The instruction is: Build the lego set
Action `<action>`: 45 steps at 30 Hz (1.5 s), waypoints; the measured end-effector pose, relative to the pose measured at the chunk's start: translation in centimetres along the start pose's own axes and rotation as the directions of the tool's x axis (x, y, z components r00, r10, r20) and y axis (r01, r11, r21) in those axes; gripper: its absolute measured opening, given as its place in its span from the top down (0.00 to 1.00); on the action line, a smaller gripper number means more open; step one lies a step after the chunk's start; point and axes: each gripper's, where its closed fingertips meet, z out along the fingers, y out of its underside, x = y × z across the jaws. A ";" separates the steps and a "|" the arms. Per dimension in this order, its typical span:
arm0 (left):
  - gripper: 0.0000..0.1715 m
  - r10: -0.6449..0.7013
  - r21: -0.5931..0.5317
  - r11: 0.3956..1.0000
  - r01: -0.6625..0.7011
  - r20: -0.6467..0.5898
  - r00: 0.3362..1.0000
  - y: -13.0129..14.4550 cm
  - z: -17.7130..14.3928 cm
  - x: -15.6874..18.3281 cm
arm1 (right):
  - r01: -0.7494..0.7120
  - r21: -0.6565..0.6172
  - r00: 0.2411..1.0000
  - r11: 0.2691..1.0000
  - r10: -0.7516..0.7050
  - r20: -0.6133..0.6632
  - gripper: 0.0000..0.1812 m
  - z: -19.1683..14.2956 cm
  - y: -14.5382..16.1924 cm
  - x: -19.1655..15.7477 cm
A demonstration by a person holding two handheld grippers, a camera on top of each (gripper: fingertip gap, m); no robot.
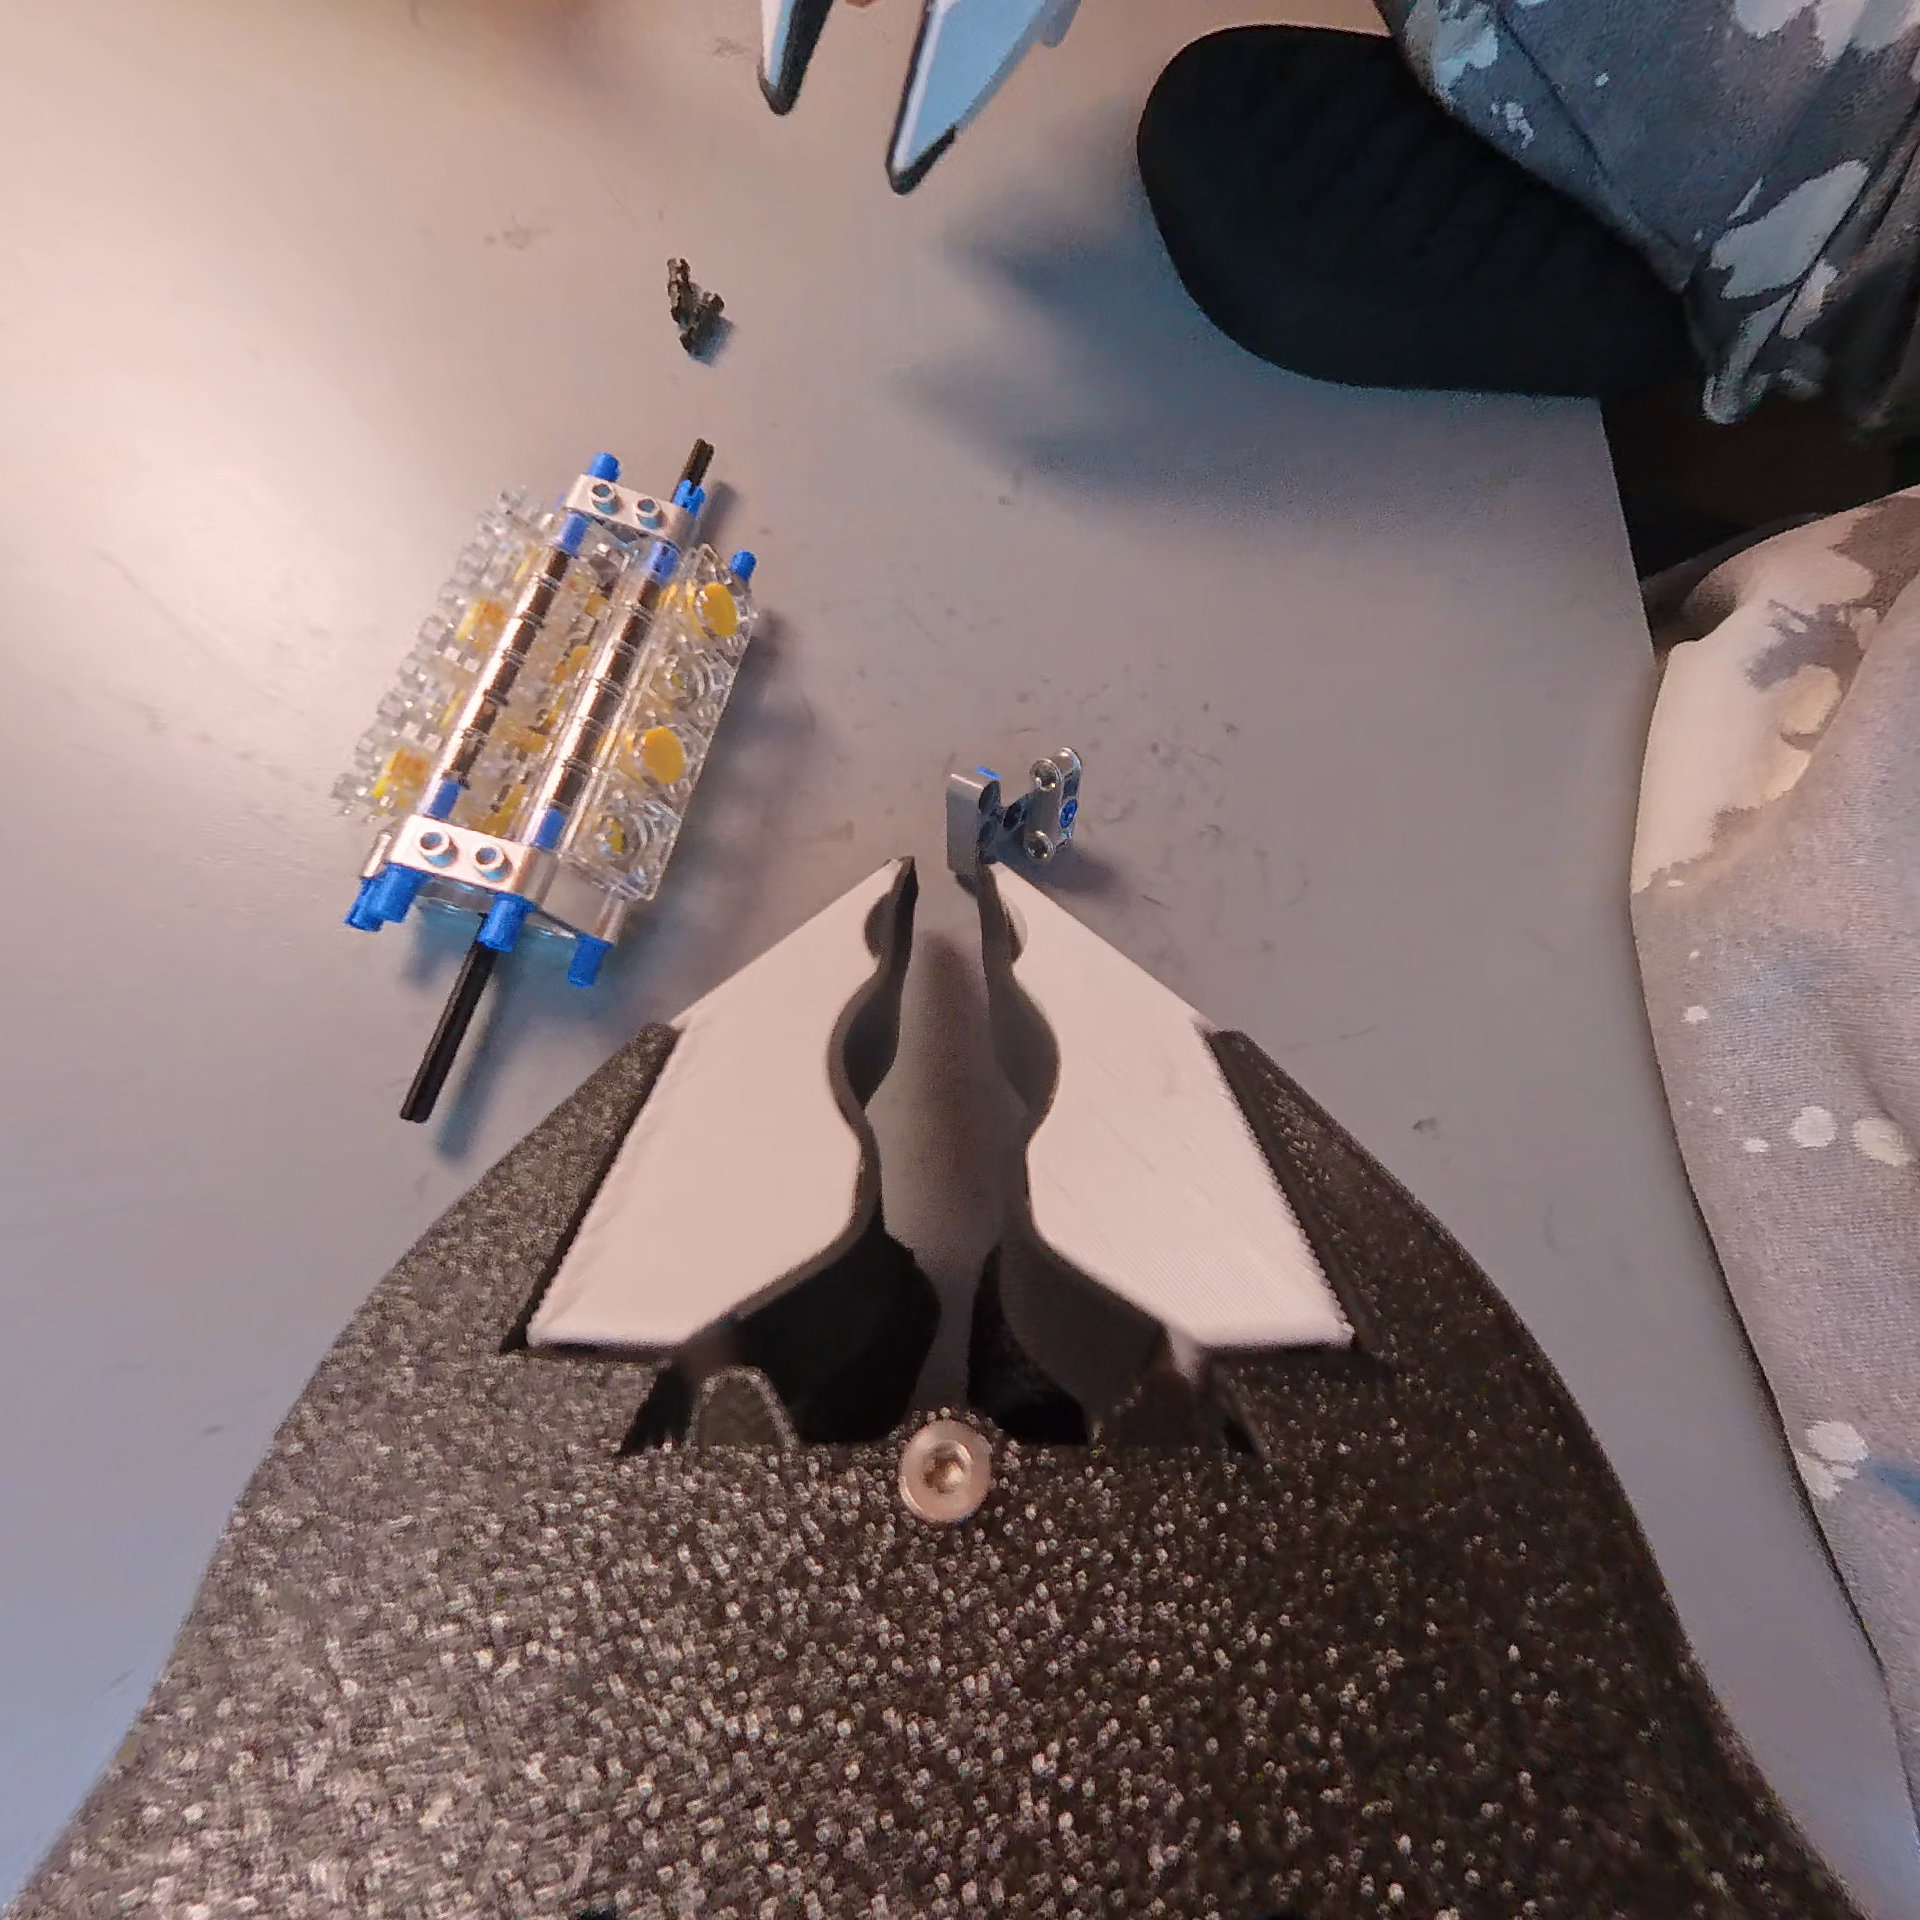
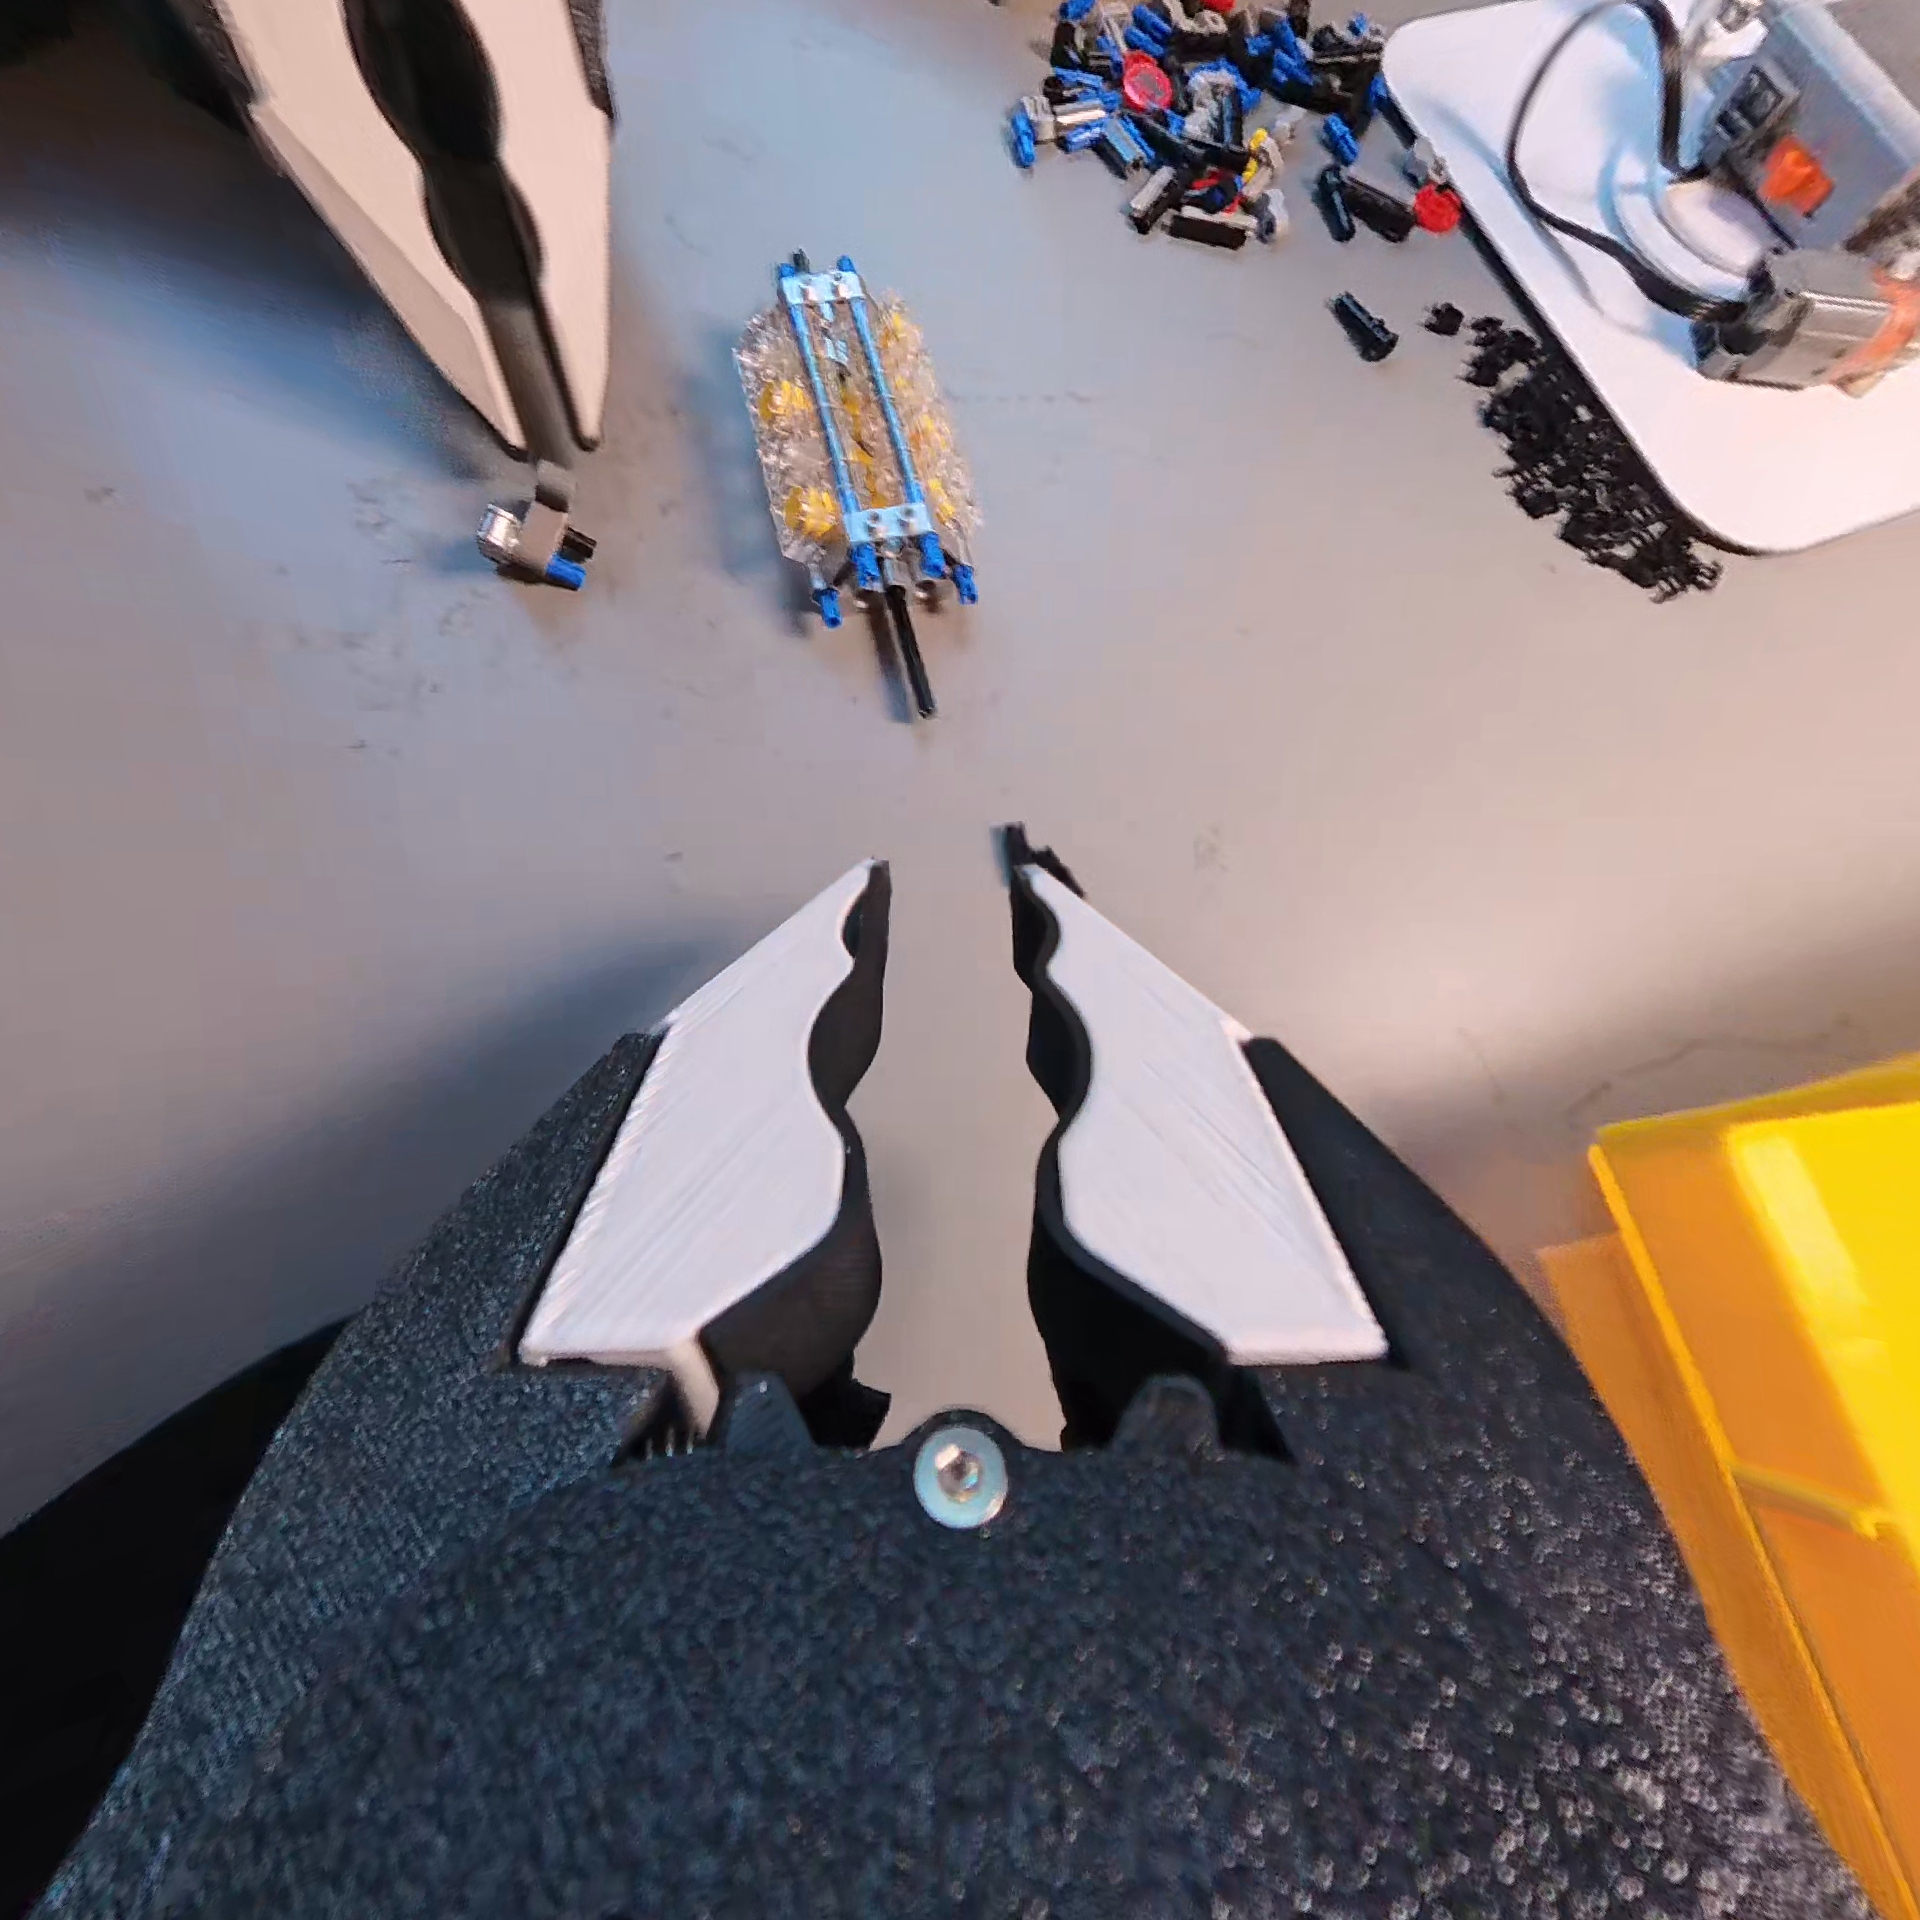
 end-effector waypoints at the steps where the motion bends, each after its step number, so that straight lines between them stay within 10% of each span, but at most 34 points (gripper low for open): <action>1: 0.94 -0.001 -0.003 1.000 0.001 -0.003 1.000 0.1 0.0 0.0 | 0.017 0.017 0.999 1.000 -0.017 0.030 0.88 0.4 -0.6 -0.9; 8: 0.94 -0.024 -0.003 1.000 0.024 0.003 1.000 -0.2 0.5 0.3 | 0.219 0.020 0.959 0.976 -0.219 0.182 0.81 6.1 -5.0 -9.9; 18: 1.00 -0.190 -0.010 0.982 0.190 -0.039 0.981 -0.4 1.2 0.5 | 0.153 -0.048 0.987 0.987 -0.155 -0.049 0.89 7.9 -4.6 -10.4; 25: 1.00 -0.210 -0.018 0.978 0.209 -0.079 0.975 -0.4 0.9 1.3 | -0.004 -0.023 0.982 1.000 0.008 0.186 0.96 7.7 -4.9 -10.8; 32: 0.80 0.235 0.041 0.971 -0.234 -0.030 0.971 -1.2 0.2 3.2 | -0.380 -0.080 0.696 0.922 0.342 0.632 0.96 5.8 -6.5 -11.2; 39: 0.80 0.297 0.160 0.945 -0.284 -0.062 0.953 -2.5 -0.3 4.5 | -0.445 -0.140 0.388 0.884 0.332 0.860 0.96 4.1 -7.8 -12.9; 45: 0.87 0.284 0.190 0.947 -0.258 -0.123 0.951 -2.6 -0.3 5.3 | -0.399 -0.120 0.374 0.909 0.281 0.884 0.96 3.6 -8.0 -13.2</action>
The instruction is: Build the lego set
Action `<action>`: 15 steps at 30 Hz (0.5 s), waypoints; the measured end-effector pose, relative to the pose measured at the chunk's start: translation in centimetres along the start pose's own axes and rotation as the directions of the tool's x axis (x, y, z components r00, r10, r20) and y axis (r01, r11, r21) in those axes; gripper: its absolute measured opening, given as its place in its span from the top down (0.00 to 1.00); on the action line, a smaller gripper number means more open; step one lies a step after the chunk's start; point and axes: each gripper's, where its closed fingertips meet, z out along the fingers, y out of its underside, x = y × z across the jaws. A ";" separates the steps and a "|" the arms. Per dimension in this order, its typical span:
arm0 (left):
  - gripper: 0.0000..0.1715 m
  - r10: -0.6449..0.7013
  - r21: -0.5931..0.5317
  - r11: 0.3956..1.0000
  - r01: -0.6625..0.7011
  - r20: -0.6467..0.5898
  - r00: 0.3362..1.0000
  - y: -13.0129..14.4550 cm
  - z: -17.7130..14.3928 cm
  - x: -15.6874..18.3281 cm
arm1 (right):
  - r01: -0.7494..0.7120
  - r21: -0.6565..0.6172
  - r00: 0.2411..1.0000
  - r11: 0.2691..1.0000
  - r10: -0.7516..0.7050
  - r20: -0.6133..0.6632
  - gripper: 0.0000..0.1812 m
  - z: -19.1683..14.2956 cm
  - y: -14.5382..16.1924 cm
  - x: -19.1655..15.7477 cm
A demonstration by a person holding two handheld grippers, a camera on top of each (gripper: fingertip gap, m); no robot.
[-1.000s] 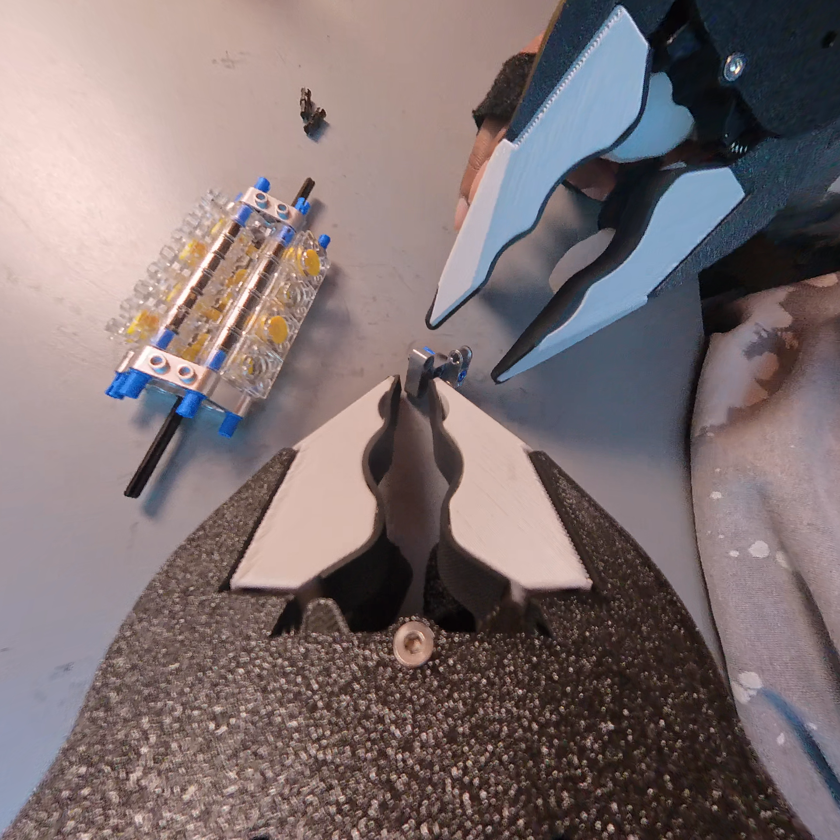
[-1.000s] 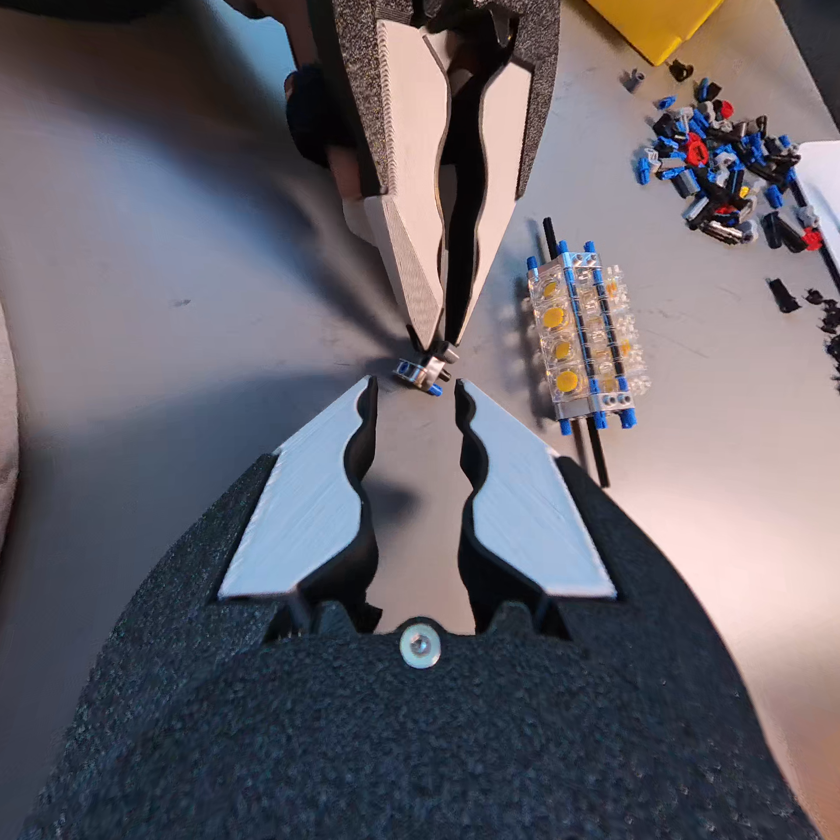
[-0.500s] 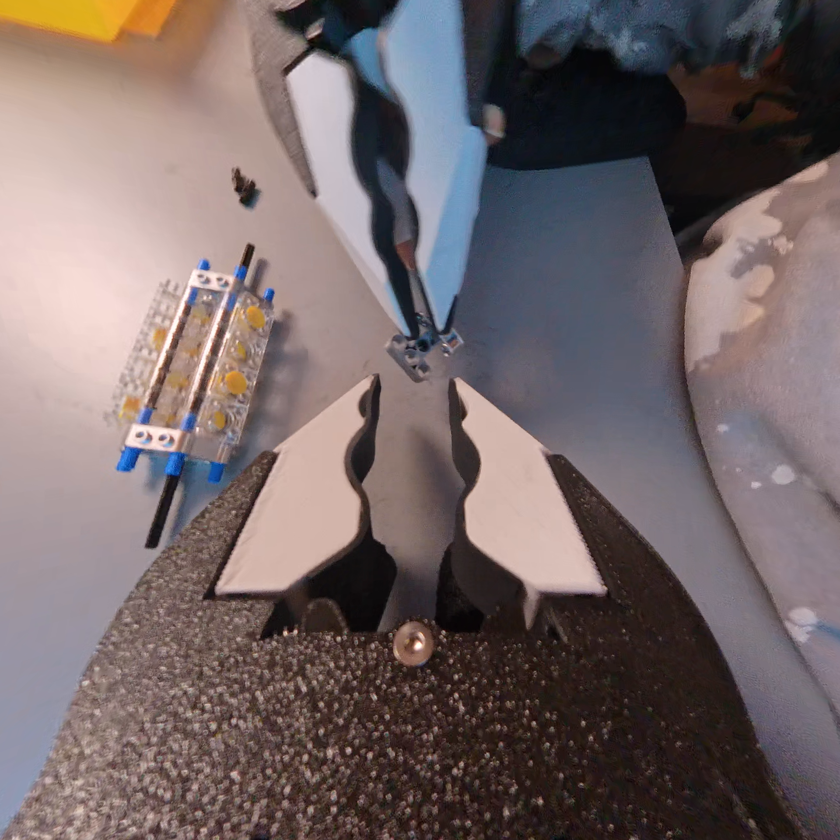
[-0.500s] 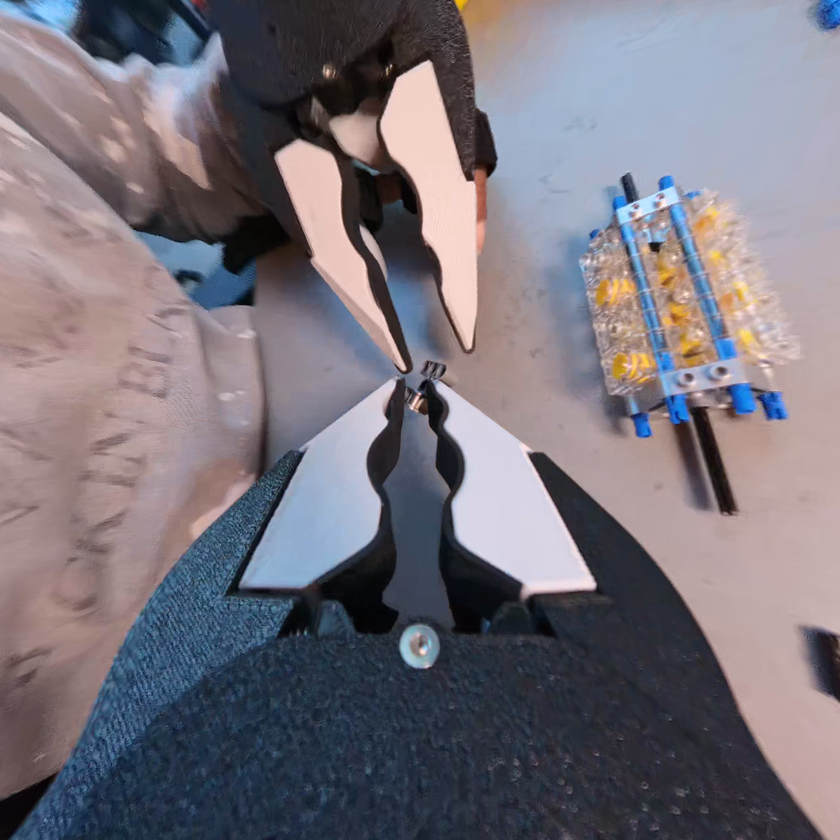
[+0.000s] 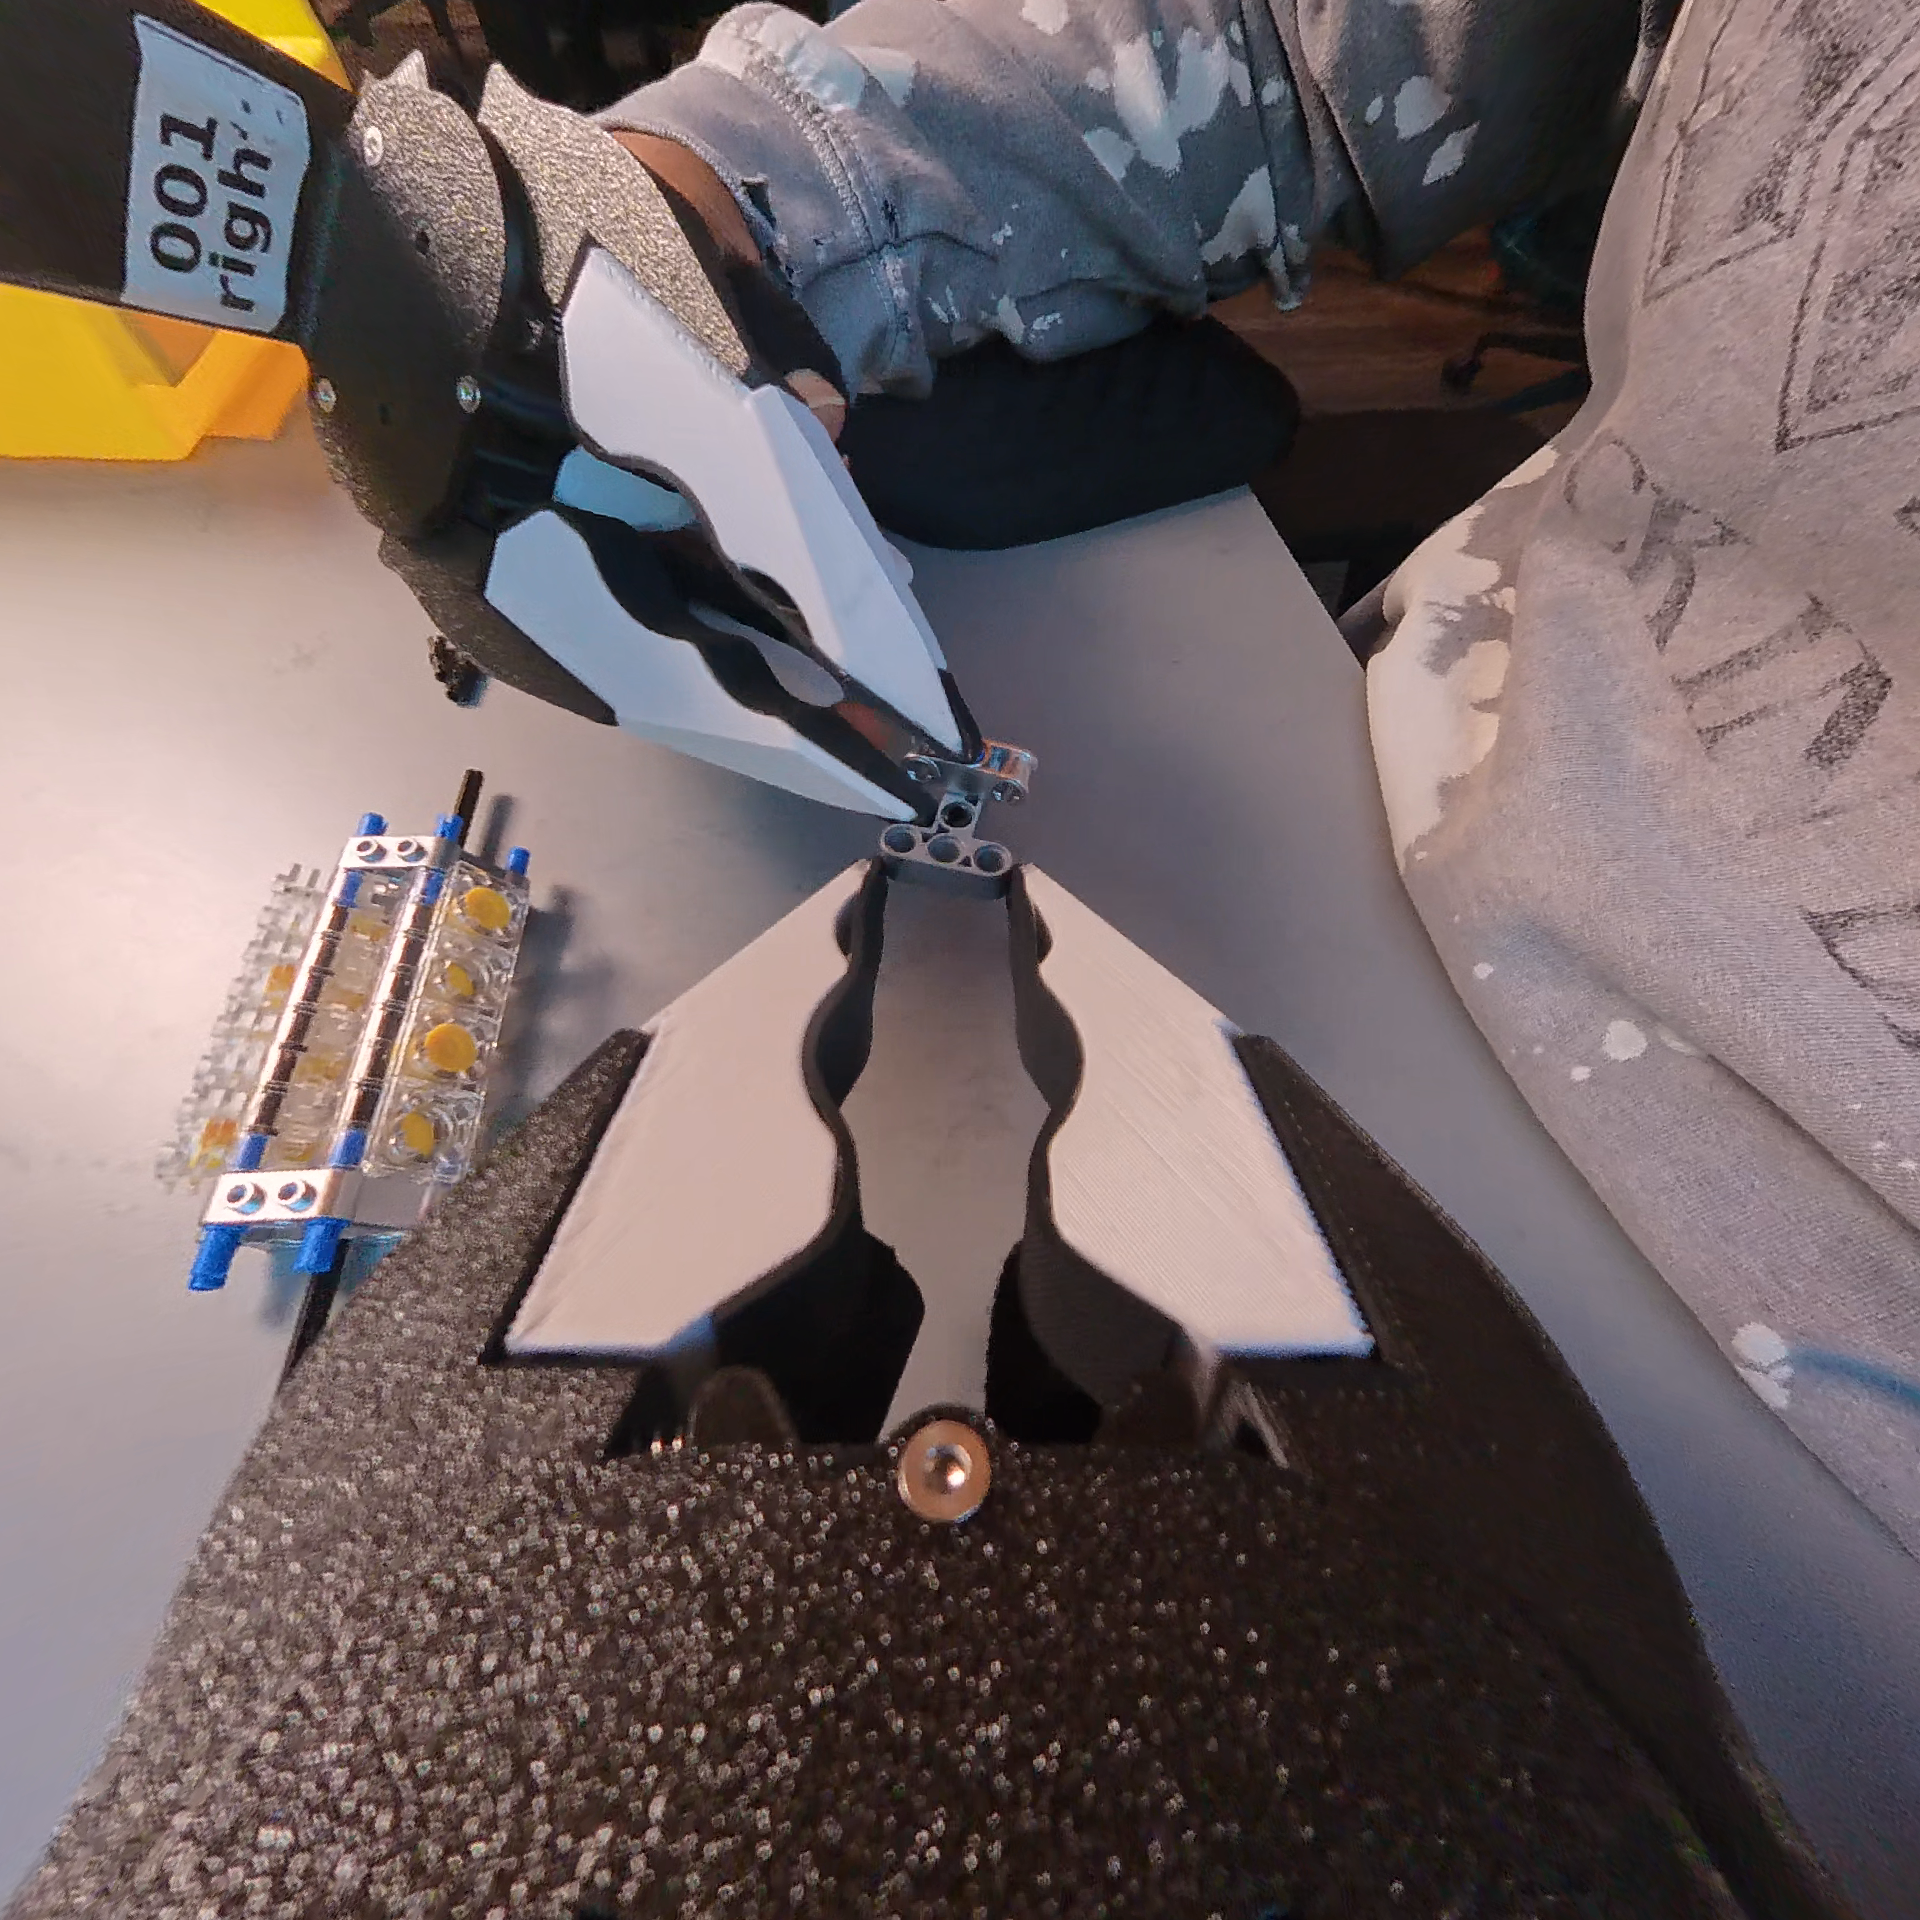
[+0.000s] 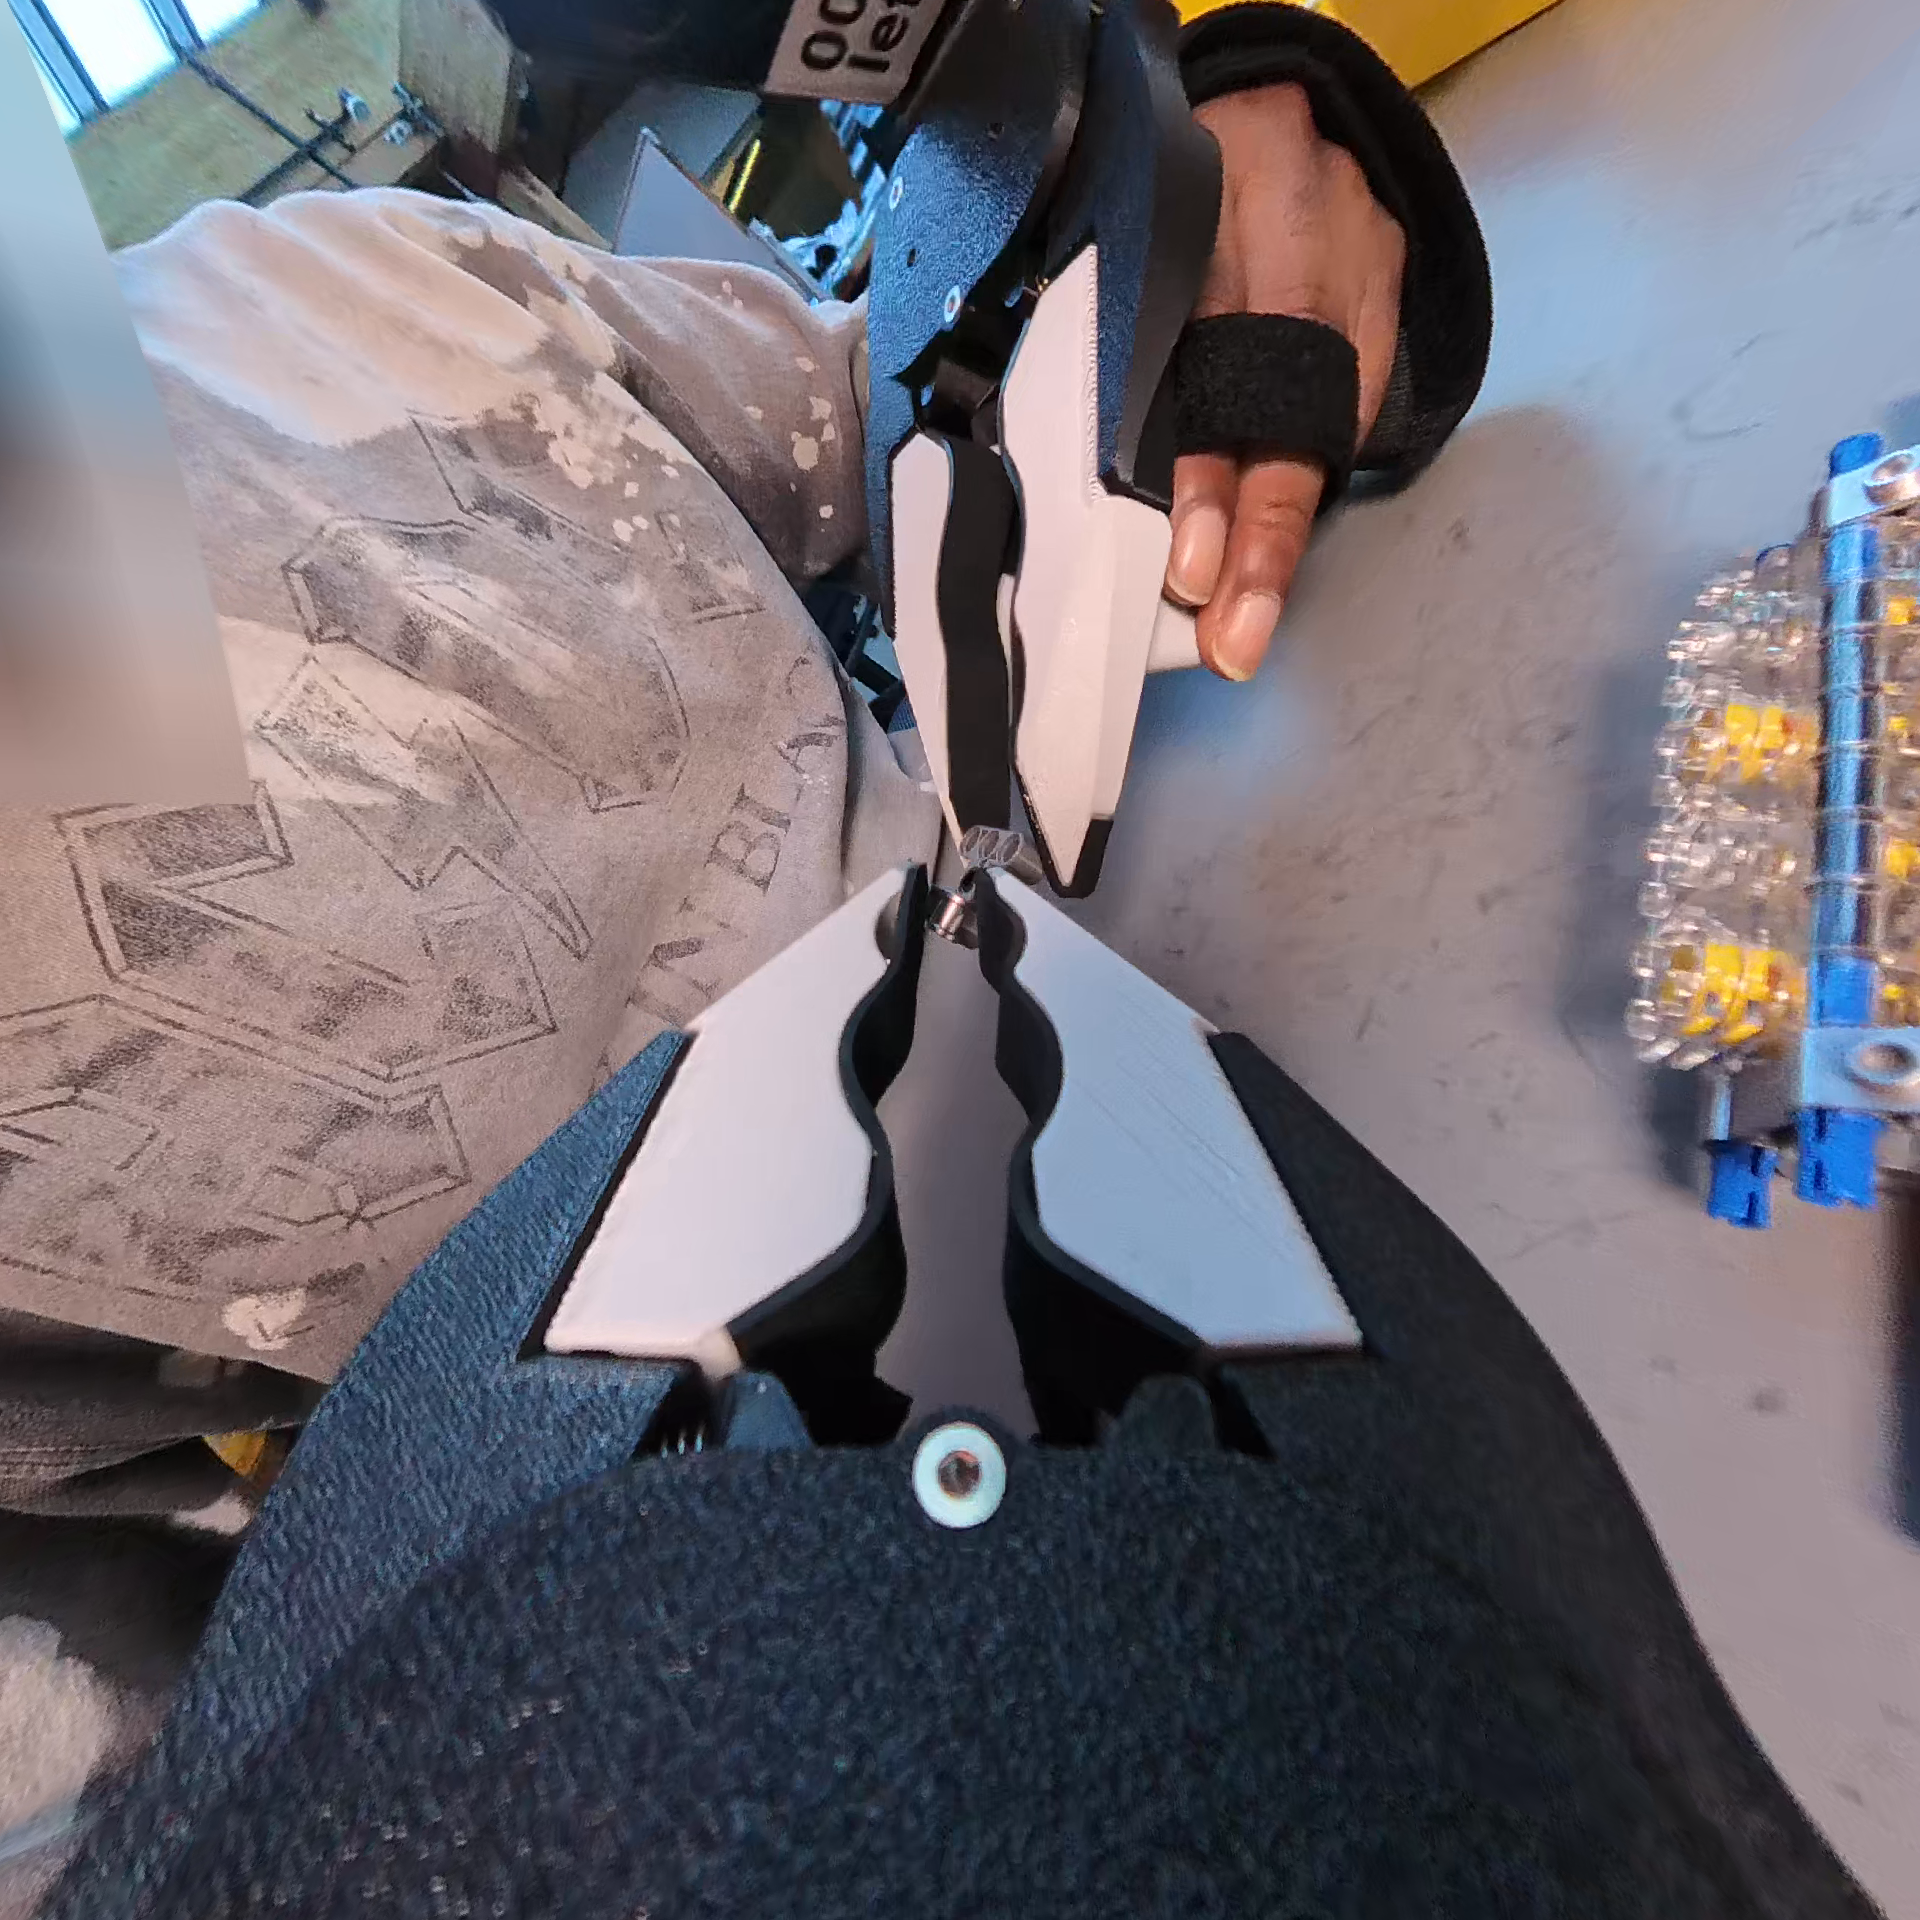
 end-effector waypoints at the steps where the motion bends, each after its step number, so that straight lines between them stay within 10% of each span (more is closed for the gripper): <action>1: 0.87 -0.012 0.002 1.000 0.012 -0.009 1.000 0.1 0.0 0.1 | 0.003 -0.008 1.000 1.000 -0.003 -0.002 0.96 0.0 0.1 0.0; 15: 0.87 -0.021 -0.132 0.991 0.020 -0.006 1.000 2.2 1.3 0.2 | -0.049 -0.165 0.997 0.985 0.038 -0.066 0.96 0.2 2.1 1.6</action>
